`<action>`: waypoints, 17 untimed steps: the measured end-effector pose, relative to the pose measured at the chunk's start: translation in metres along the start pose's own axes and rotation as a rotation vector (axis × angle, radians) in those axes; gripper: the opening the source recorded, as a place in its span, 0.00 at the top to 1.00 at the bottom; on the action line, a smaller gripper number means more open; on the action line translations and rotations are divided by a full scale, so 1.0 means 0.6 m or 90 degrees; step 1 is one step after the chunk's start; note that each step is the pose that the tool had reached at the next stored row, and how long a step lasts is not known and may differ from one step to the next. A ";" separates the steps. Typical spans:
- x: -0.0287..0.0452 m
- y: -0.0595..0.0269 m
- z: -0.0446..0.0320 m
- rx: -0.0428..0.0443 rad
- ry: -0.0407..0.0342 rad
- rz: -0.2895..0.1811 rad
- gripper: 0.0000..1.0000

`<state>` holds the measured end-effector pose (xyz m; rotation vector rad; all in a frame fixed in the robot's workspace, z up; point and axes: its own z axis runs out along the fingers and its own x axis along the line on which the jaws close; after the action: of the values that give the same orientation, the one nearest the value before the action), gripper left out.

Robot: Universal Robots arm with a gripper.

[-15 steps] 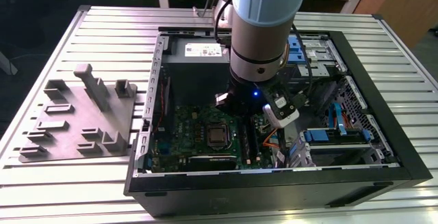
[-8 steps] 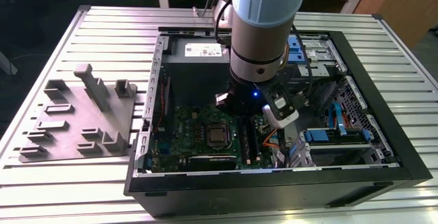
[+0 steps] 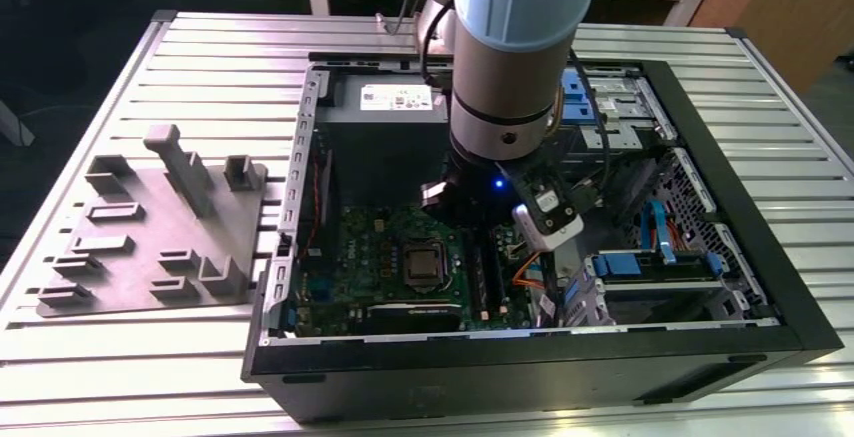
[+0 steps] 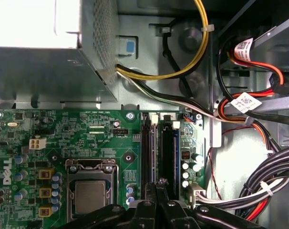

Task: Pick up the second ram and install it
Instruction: 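Insert the second ram into the second slot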

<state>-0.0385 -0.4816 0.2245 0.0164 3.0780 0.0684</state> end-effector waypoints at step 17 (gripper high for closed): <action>-0.001 0.000 -0.004 0.0015 0.0000 0.000 0.89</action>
<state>-0.0382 -0.4816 0.2269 0.0176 3.0781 0.0647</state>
